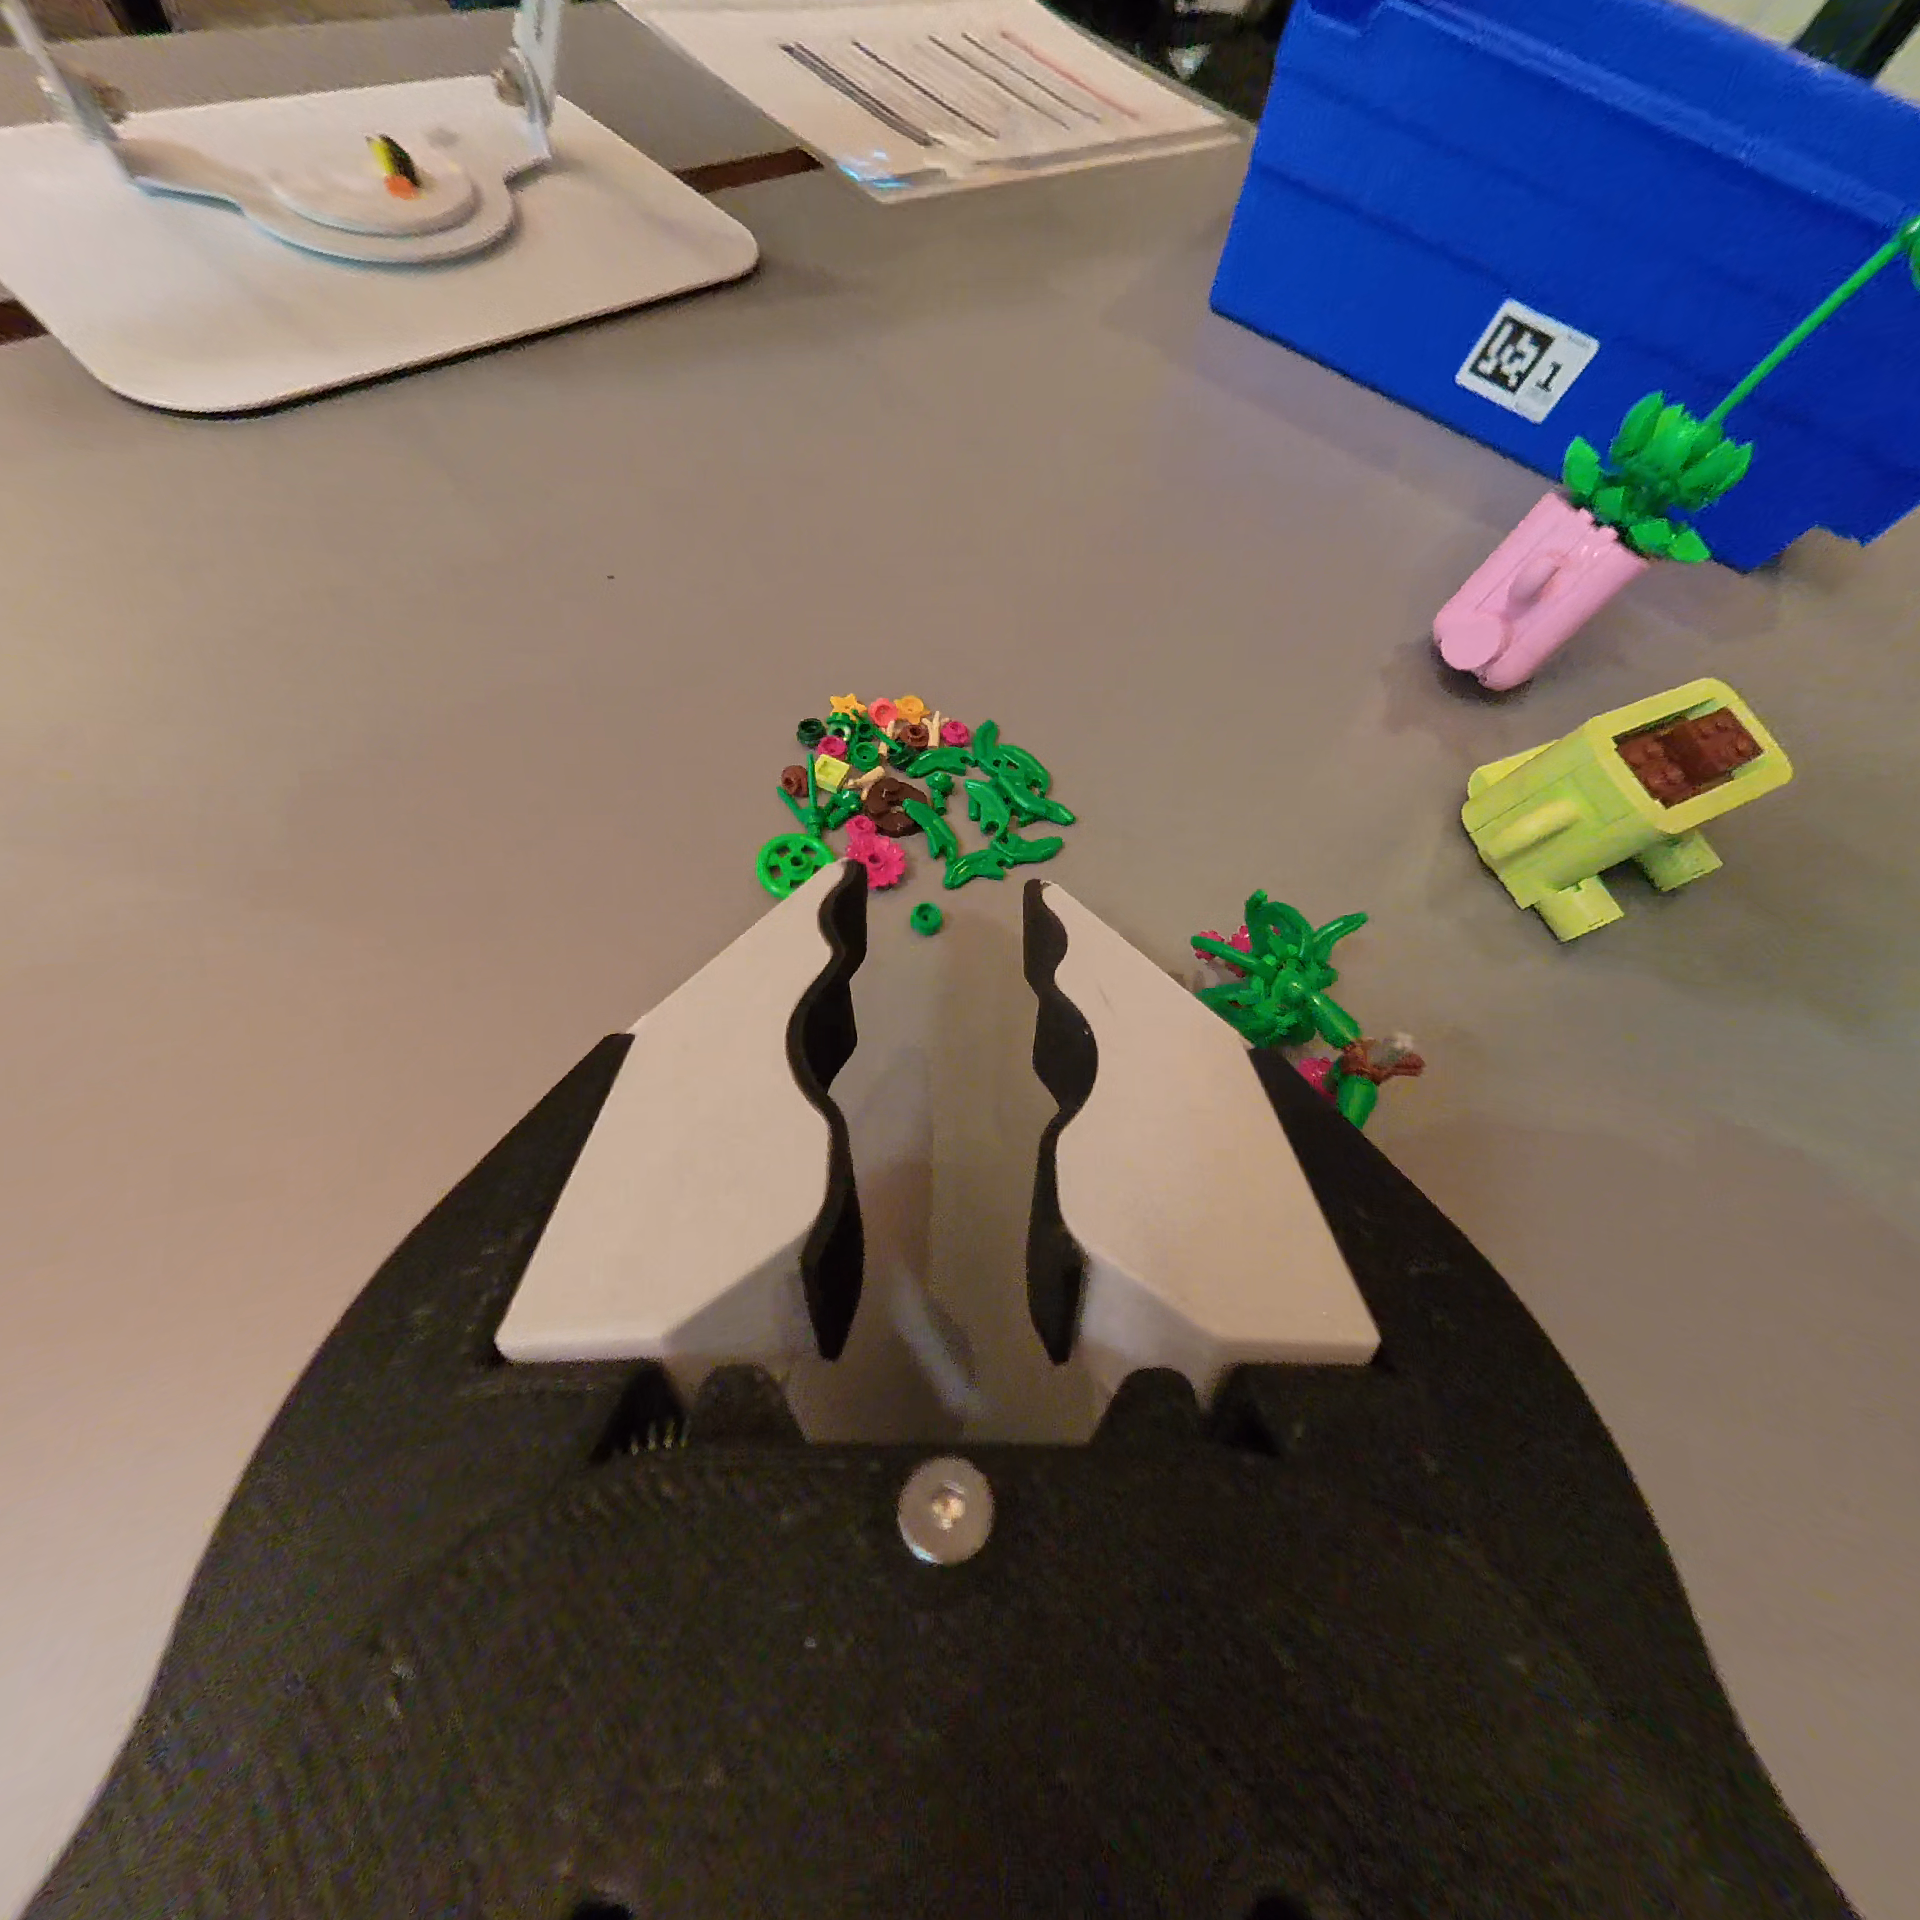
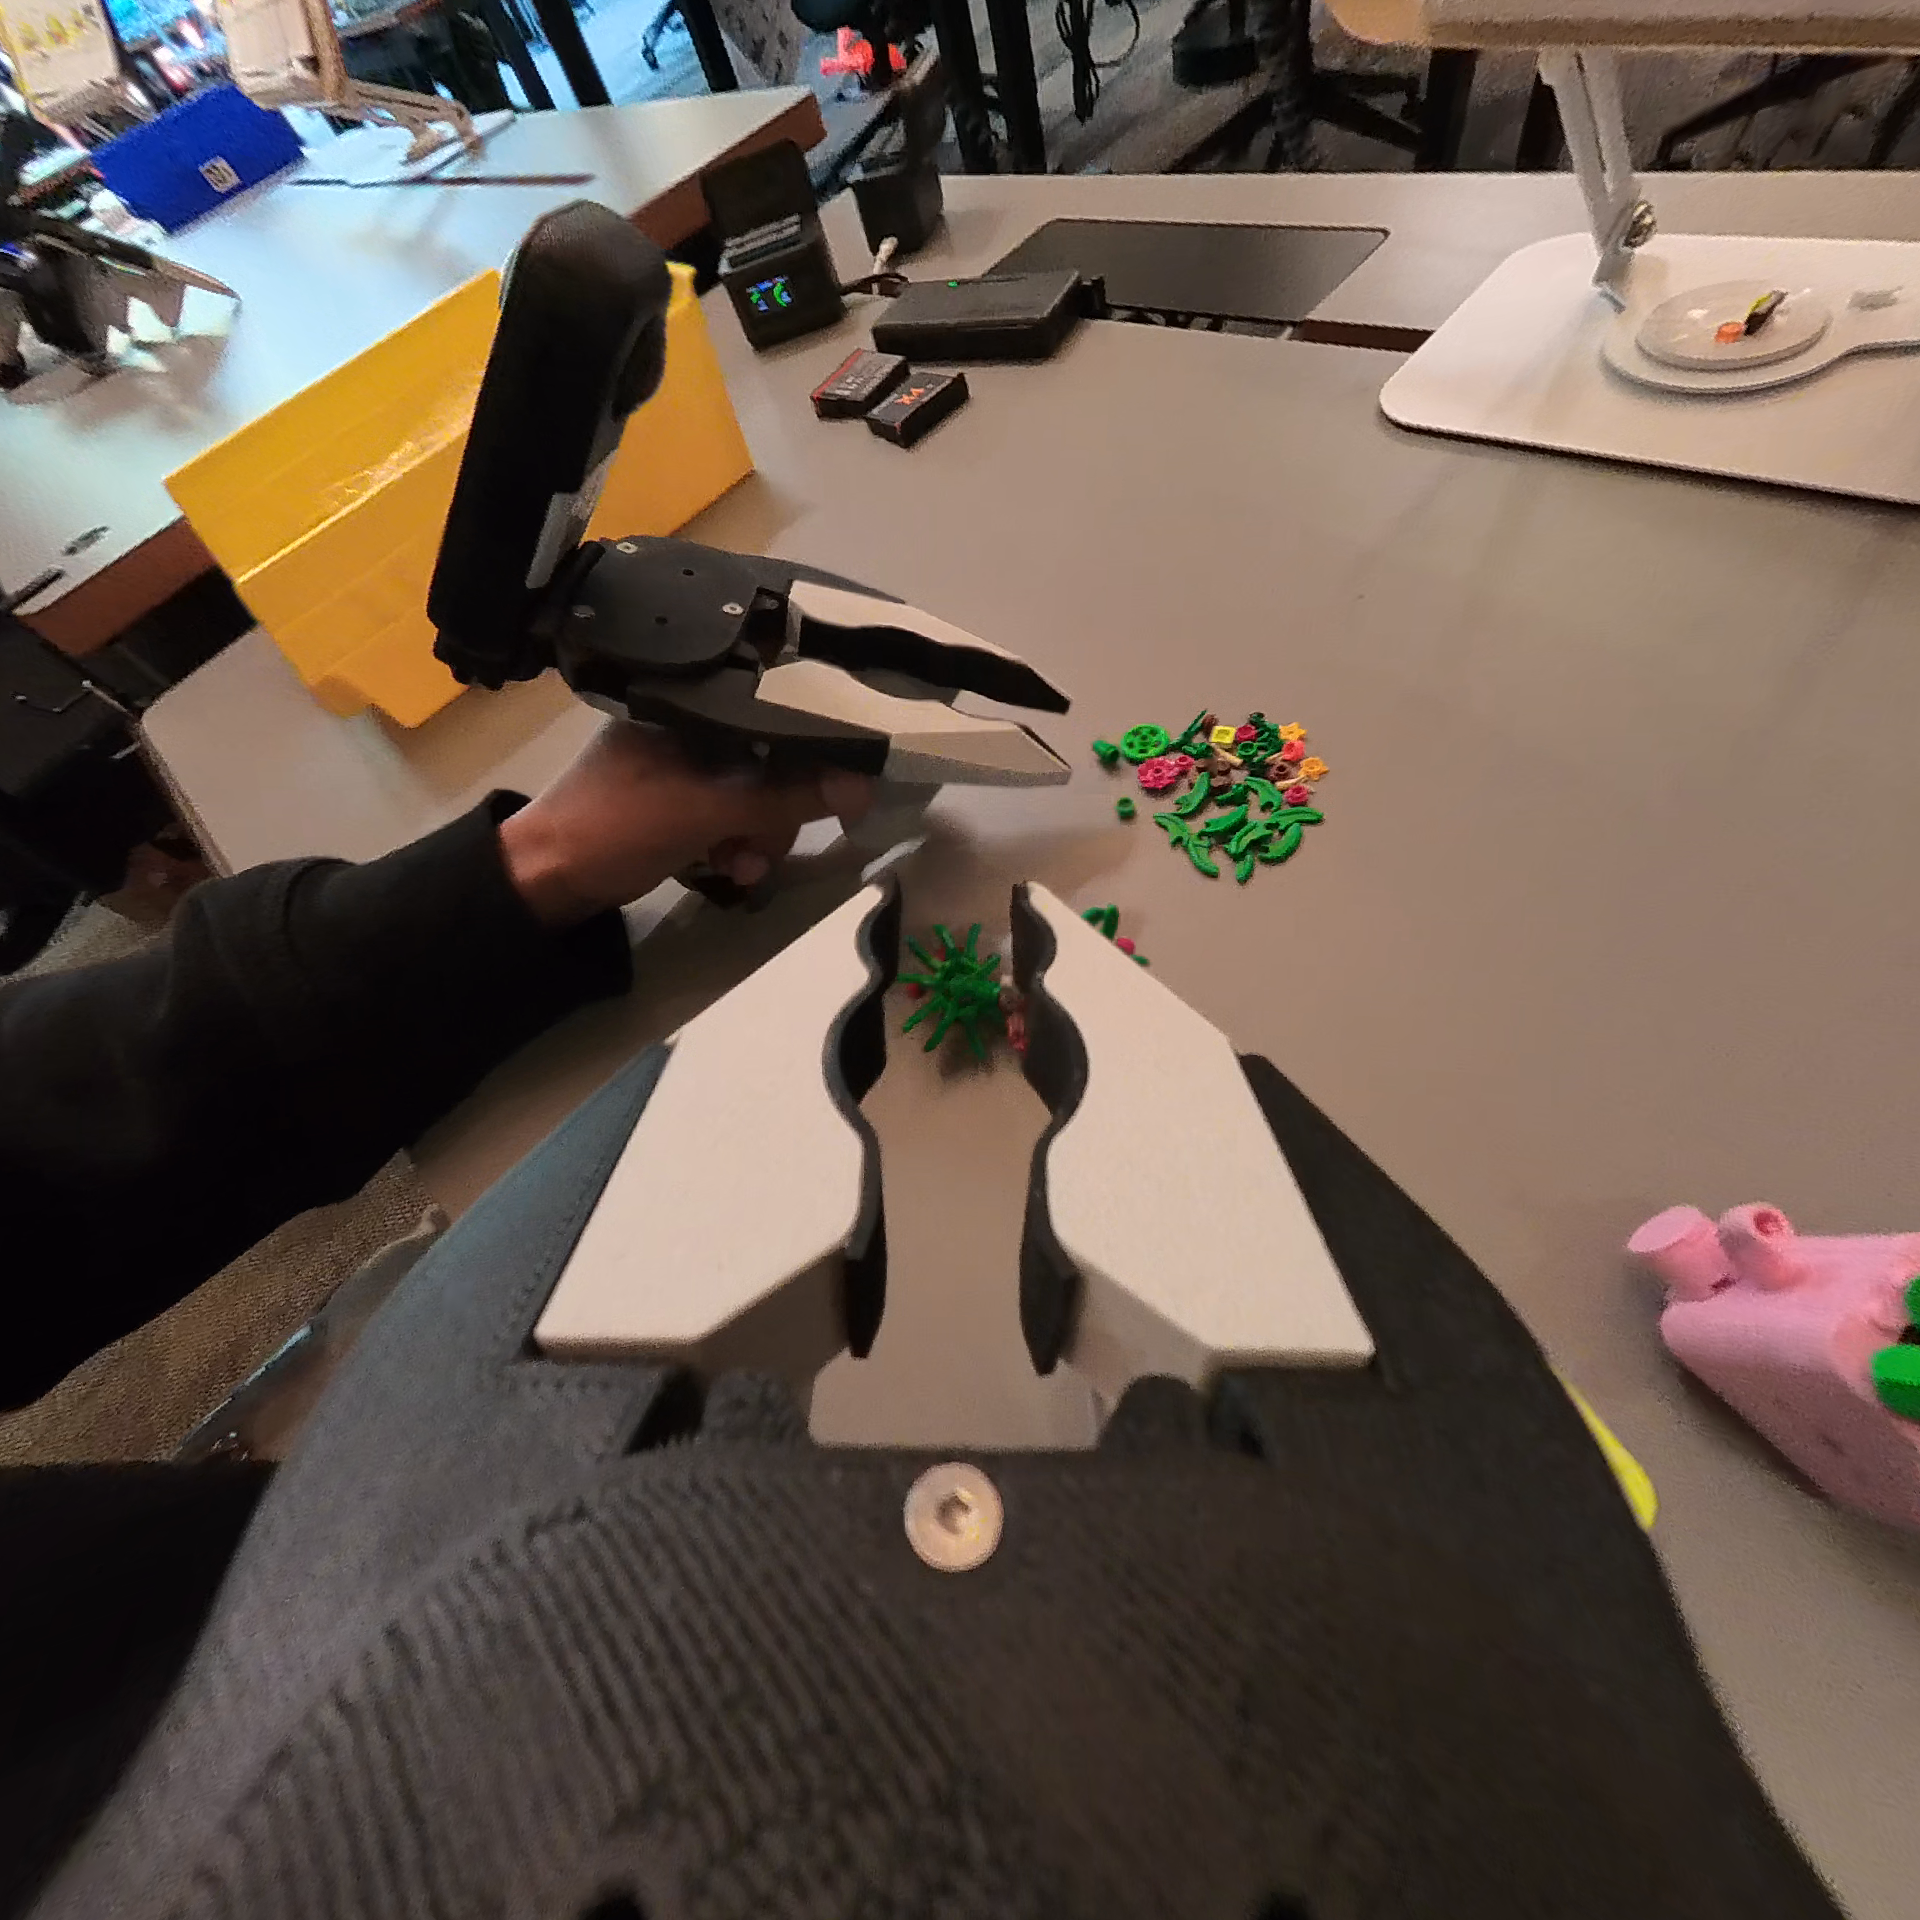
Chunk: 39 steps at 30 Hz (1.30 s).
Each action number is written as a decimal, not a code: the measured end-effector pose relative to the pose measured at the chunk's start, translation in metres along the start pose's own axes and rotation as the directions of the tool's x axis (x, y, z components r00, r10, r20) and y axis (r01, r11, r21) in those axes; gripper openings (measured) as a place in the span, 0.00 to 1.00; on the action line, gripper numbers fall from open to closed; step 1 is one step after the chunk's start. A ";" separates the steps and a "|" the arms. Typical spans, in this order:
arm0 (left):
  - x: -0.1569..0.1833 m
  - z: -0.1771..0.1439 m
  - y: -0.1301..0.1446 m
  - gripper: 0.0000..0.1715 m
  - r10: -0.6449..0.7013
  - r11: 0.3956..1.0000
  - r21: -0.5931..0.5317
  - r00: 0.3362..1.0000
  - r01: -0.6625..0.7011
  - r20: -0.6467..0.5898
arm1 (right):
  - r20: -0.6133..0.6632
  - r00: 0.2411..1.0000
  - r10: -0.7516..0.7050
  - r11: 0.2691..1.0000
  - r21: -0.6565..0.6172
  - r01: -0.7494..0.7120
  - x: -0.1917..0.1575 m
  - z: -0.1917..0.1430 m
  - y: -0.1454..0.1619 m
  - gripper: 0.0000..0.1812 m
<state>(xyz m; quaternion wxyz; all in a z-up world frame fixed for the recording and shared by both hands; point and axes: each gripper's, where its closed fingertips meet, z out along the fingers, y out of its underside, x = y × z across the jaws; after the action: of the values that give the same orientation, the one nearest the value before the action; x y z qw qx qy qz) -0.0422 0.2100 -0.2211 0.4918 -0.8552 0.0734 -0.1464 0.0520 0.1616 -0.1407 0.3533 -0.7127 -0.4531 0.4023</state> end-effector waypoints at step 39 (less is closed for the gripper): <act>0.093 -0.059 -0.030 0.12 0.023 0.980 0.196 1.000 -0.019 -0.018 | -0.058 0.990 -0.129 0.898 0.418 0.141 0.021 -0.095 0.020 0.11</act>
<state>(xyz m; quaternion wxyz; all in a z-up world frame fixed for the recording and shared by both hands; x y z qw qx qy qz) 0.0265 0.1515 -0.1512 0.5743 -0.8002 0.0728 -0.1565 0.1495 0.1611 -0.1230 0.5322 -0.5925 -0.3989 0.4545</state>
